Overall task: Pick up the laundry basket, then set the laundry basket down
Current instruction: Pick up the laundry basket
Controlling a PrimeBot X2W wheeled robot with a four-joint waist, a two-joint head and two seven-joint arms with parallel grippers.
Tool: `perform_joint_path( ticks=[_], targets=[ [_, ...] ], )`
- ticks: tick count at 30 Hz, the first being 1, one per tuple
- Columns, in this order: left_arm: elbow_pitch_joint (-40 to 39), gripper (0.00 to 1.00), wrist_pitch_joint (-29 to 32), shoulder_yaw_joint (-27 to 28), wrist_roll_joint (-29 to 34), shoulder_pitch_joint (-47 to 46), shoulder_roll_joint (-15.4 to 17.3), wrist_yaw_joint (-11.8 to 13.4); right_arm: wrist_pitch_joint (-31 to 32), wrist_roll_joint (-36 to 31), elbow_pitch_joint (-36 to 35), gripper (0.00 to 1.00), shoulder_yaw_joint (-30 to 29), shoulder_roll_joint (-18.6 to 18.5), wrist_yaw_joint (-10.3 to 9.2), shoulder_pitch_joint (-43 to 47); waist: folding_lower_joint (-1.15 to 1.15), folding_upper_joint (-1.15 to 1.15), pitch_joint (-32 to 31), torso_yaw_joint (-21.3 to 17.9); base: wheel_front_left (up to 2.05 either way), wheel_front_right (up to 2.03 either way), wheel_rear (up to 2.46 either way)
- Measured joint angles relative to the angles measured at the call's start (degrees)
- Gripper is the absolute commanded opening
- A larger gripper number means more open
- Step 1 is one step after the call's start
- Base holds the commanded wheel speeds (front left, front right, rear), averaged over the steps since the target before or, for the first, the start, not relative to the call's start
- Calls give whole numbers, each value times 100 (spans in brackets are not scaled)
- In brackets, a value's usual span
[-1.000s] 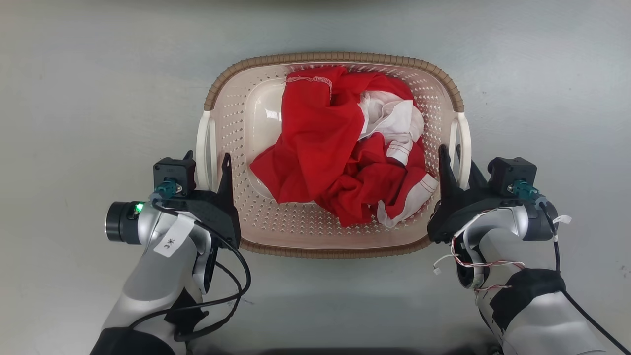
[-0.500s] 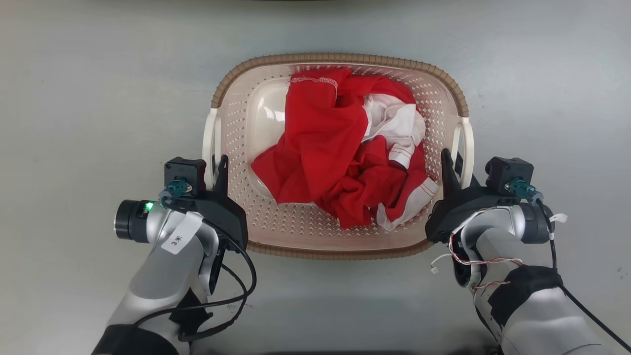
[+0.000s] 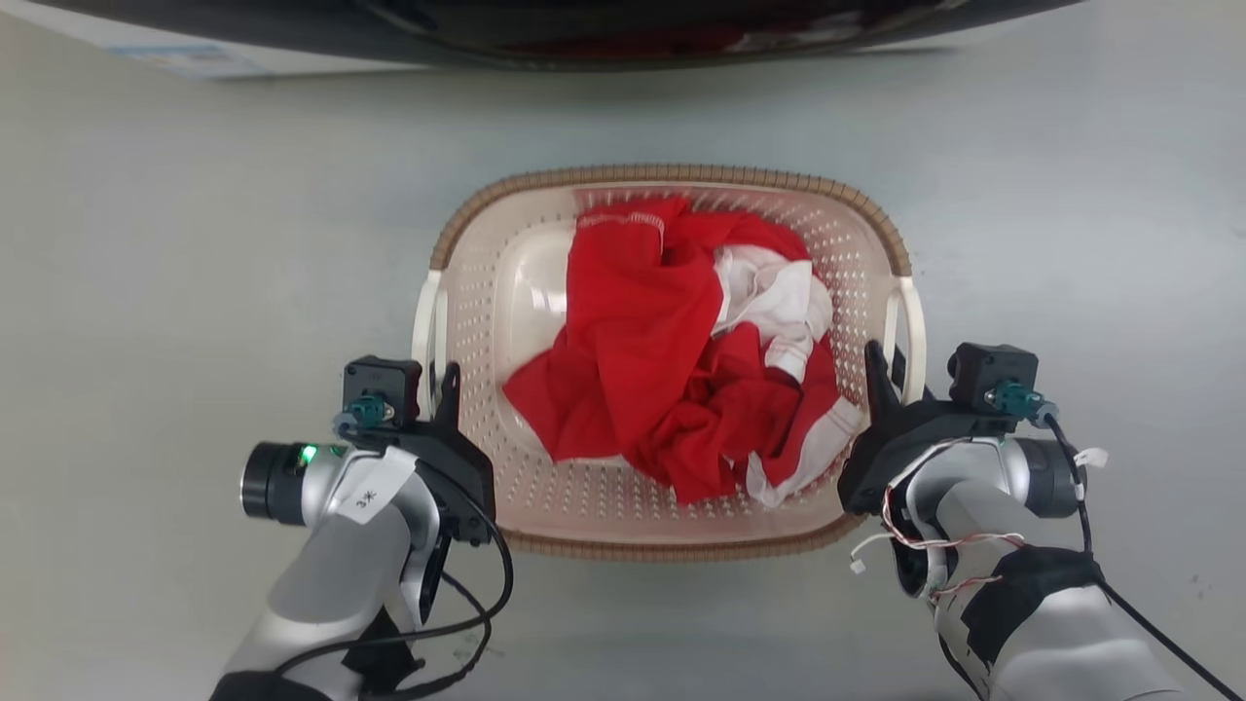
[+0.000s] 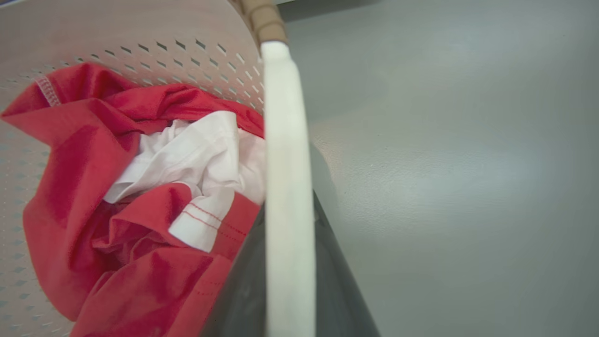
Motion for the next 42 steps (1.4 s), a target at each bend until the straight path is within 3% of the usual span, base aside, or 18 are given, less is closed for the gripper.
perform_joint_path(
  ticks=[13, 42],
  targets=[
    [162, 0, 261, -333, -368, 437, 5, 15, 376, 450, 246, 0, 591, 7, -44, 175, 0, 0, -1007, -35, 0, 0, 0],
    [387, 0, 1299, -1117, -1138, 2151, 49, -47, 1571, 1669, 232, 0, 1859, 8, -94, 1952, -1, -1, -3477, 21, 0, 0, 0]
  ],
)
